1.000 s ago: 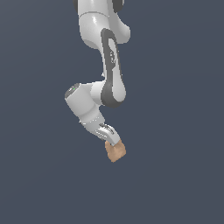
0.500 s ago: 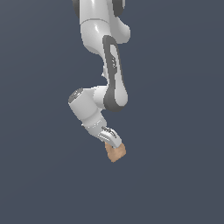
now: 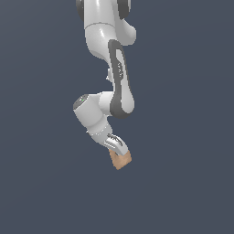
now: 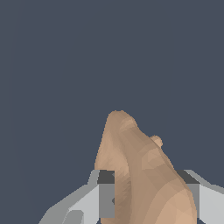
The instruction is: Pick up the object and move it to a goal position.
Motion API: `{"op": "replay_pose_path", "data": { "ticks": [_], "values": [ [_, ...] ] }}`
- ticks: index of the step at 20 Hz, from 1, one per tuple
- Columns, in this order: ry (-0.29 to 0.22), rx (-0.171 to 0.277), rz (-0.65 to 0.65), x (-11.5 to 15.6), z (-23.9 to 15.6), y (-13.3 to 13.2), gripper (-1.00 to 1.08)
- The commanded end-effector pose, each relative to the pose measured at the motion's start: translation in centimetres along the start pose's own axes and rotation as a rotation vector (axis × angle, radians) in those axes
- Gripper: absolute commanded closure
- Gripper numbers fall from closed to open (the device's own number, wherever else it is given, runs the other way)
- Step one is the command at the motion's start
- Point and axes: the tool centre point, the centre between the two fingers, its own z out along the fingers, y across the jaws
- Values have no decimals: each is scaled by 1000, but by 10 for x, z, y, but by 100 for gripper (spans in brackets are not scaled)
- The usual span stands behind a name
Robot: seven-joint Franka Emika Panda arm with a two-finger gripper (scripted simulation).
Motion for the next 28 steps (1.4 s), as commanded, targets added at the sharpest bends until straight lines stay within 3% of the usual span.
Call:
{"op": "replay_pose_path", "data": {
  "ticks": [1,14,28],
  "values": [
    [-2,-1,1,-1,1,1,108],
    [0,0,1,7,-28,7,108],
    [-1,-3,3,45,-171,43,108]
  ]
}}
